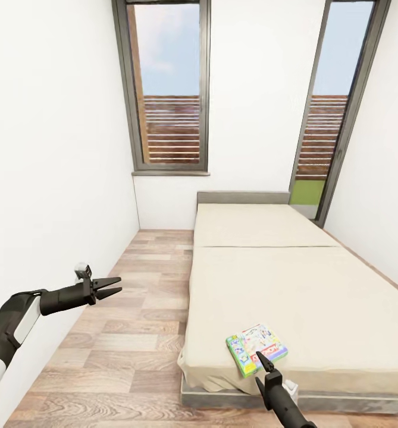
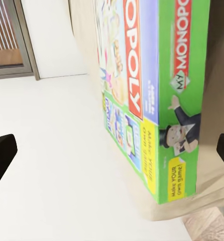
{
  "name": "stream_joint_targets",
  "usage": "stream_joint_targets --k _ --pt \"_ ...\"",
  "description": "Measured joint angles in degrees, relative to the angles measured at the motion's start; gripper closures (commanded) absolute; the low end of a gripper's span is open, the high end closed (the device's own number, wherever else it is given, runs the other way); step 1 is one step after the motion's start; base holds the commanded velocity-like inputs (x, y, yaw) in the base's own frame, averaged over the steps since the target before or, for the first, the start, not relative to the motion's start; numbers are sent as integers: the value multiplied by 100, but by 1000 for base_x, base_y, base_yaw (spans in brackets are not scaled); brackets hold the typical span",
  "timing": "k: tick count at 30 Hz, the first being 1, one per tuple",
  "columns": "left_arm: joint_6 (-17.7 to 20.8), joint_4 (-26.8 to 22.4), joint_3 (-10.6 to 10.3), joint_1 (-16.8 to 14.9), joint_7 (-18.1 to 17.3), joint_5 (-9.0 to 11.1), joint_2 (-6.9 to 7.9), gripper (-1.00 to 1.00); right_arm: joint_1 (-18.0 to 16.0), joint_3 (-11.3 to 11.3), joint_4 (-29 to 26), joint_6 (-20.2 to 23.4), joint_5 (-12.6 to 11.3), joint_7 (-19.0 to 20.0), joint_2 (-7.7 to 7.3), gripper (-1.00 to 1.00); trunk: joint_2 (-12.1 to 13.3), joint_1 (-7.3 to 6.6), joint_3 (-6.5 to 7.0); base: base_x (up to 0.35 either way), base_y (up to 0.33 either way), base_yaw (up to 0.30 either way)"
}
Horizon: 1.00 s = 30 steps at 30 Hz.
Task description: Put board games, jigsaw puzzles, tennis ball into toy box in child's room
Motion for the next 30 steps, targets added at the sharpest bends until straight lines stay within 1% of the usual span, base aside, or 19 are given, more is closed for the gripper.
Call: stream_joint_targets --k 24,30 --pt "-2 0 0 0 -9 4 0 -100 0 9 3 0 1 0 0 -100 -963 527 -431 0 0 0" --pt "-6 0 11 0 -13 5 0 -100 0 9 3 0 1 2 0 -100 -964 528 -431 0 0 0"
